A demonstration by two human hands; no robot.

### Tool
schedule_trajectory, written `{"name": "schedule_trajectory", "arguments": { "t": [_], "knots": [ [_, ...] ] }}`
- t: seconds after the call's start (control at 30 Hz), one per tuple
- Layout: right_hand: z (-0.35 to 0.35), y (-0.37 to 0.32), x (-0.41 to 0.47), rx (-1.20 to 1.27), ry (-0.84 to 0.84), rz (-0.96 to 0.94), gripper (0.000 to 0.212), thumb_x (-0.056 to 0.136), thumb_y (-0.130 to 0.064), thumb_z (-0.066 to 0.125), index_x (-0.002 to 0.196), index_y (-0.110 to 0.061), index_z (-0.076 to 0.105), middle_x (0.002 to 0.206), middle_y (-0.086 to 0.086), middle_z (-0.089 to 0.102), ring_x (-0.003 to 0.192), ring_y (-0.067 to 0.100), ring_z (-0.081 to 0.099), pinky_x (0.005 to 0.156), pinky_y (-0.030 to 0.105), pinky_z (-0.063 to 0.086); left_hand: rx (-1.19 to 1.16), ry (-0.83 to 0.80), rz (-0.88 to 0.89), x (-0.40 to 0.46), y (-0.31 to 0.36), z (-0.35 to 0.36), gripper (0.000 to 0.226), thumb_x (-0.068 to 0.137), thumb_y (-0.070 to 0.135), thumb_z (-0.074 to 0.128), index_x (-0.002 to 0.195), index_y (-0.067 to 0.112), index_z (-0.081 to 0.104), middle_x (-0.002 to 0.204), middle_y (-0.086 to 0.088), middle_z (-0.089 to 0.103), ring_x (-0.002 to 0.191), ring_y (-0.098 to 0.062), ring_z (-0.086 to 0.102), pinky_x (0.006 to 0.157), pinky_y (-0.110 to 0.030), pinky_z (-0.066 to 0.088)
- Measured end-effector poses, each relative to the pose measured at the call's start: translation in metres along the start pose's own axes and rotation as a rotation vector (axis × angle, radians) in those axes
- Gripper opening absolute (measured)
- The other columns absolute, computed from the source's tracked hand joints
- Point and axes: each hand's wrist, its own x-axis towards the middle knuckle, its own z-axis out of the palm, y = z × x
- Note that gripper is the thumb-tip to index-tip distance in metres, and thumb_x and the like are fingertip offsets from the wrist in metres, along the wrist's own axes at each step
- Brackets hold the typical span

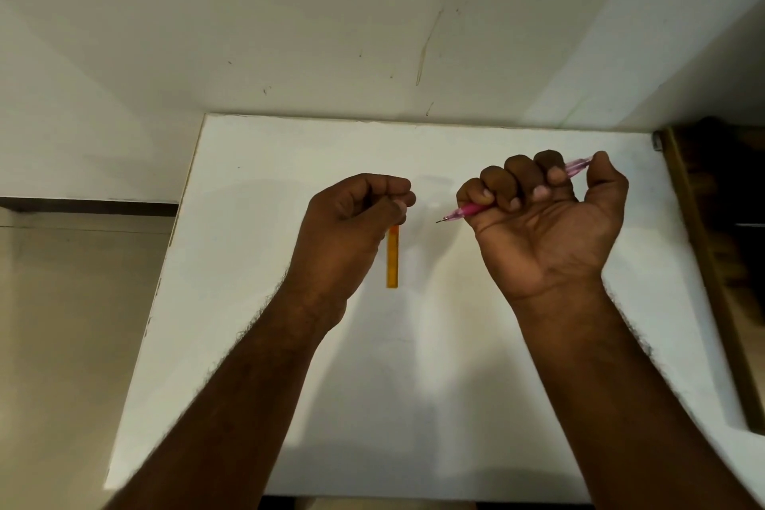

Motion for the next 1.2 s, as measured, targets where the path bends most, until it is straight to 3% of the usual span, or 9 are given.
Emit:
{"name": "schedule_trajectory", "arguments": {
  "t": [0.1,0.23,1.2],
  "knots": [
    [-0.0001,-0.0008,0.0000,0.001,0.003,0.000,0.045,0.096,-0.052,0.037,0.067,-0.017,0.041,0.057,-0.003,0.033,0.055,0.017,0.026,0.061,0.031,0.032,0.037,-0.041,0.021,0.0001,-0.0012,-0.0006,0.029,0.089,-0.002,0.064,0.110,0.015,0.074,0.106,0.002,0.079,0.098,-0.013,0.074,0.074,-0.021,0.055],
    [-0.0002,-0.0006,-0.0001,0.005,-0.005,0.006,0.045,0.096,-0.050,0.036,0.066,-0.017,0.041,0.057,-0.002,0.034,0.054,0.017,0.027,0.061,0.031,0.034,0.088,-0.092,0.040,-0.0012,-0.0020,0.0007,0.034,0.085,-0.003,0.068,0.112,0.018,0.074,0.109,0.004,0.078,0.099,-0.015,0.074,0.090,-0.032,0.058],
    [0.0038,-0.0007,-0.0002,0.012,0.047,0.011,0.044,0.097,-0.047,0.035,0.065,-0.016,0.040,0.055,-0.003,0.032,0.053,0.016,0.025,0.060,0.029,0.032,0.094,-0.139,0.035,-0.0030,-0.0005,0.0025,0.037,0.083,-0.002,0.074,0.114,0.018,0.073,0.111,0.004,0.077,0.090,-0.014,0.076,0.087,-0.028,0.060]
  ]
}}
